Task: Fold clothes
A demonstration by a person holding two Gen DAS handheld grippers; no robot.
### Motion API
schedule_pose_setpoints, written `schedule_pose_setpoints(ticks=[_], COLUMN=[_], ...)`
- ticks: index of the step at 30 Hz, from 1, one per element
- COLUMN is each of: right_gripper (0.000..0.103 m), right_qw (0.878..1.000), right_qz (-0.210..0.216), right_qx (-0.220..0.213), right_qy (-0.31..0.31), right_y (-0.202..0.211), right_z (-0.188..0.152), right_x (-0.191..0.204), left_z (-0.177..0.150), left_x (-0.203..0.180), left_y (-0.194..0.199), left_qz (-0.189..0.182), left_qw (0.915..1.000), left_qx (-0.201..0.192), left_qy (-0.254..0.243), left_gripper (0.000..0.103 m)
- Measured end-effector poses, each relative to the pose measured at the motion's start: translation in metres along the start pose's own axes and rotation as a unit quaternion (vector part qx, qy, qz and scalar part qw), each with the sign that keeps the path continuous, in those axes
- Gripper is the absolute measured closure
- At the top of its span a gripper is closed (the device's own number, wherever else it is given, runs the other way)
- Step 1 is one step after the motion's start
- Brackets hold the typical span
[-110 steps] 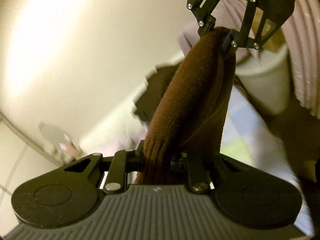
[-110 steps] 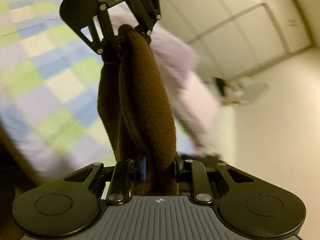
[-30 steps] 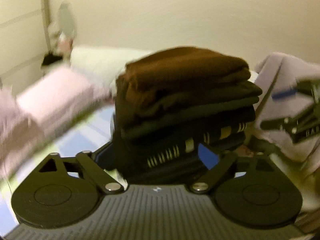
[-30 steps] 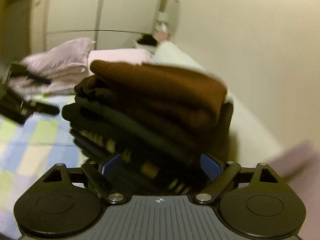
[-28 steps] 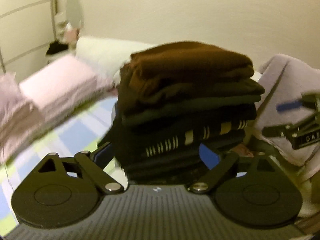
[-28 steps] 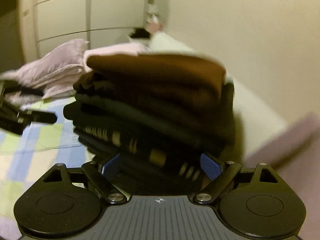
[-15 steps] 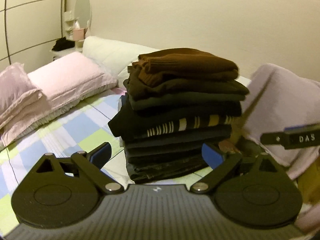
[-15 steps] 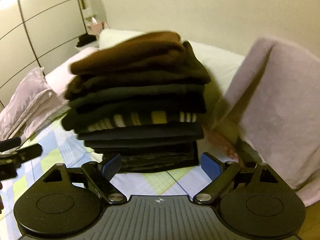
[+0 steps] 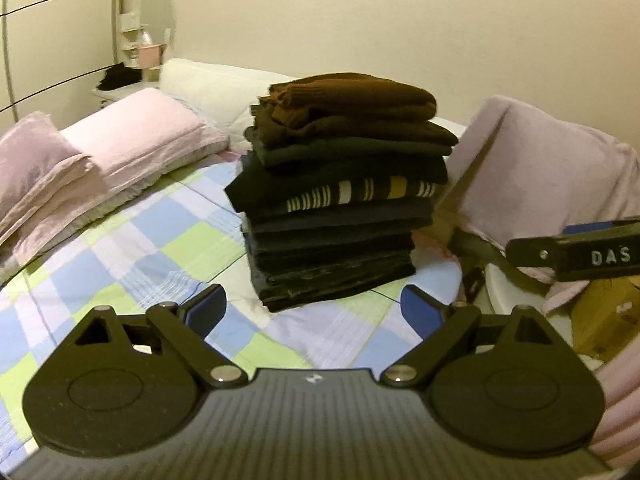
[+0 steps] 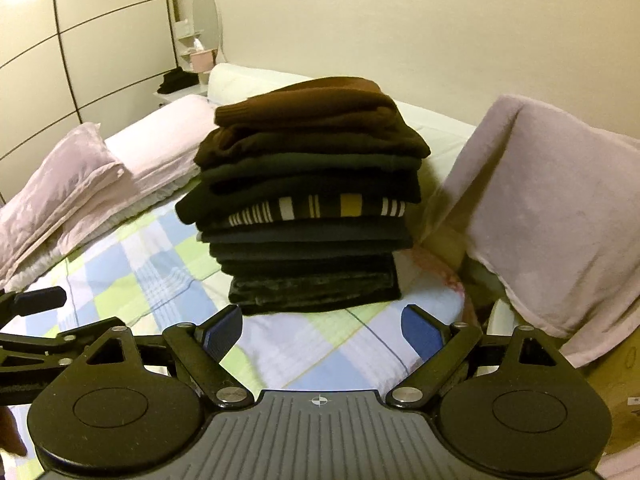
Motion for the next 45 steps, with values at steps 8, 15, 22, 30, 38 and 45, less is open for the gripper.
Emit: schedule_pose_setpoints(ticks=[8,15,22,30,38,45], right_gripper=[0.014,0.014,0.014,0.014,0.014,0.014], right_qw=[1.0,0.999,0.999,0.999,0.999,0.999], right_qz=[0.021,0.034,0.047,0.051,0.047,0.044], right_qx=[-0.003,0.011,0.012,0.016,0.018,0.017], right_qy=[0.018,0.017,0.015,0.007,0.005,0.002], right_y=[0.009,0.007,0.008,0.009,0.01,0.01], right_z=[-0.002,-0.014,-0.02,-0.025,-0.023,-0.021], right_x=[-0.013,-0.038,-0.045,-0.046,-0.045,-0.043], left_z=[0.001,-0.012,-0.02,-0.028,-0.027,-0.026], left_x=[-0.022,-0.048,-0.057,-0.061,-0.058,-0.06], left_y=[-0.005,-0.005,-0.005,-0.007,-0.005,-0.006], left_qz=[0.013,0.024,0.034,0.042,0.048,0.048], left_qw=[0.9992,0.9984,0.9974,0.9959,0.9952,0.996], left_qx=[0.011,0.013,0.027,0.054,0.053,0.051], left_qy=[0.037,0.049,0.057,0.06,0.067,0.057], left_gripper=[0.011,0.011,0.01,0.01,0.01,0.01])
Point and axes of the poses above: each gripper's, at about its wrist camera, not at the fingertips, and y roughly against the way its jaws point, x to its left, z to its top, the point moved 10 cm from there along -y, roughly the way its jaws point, and after that the axes turned 13 degrees about -z, right-handed, at the moved point
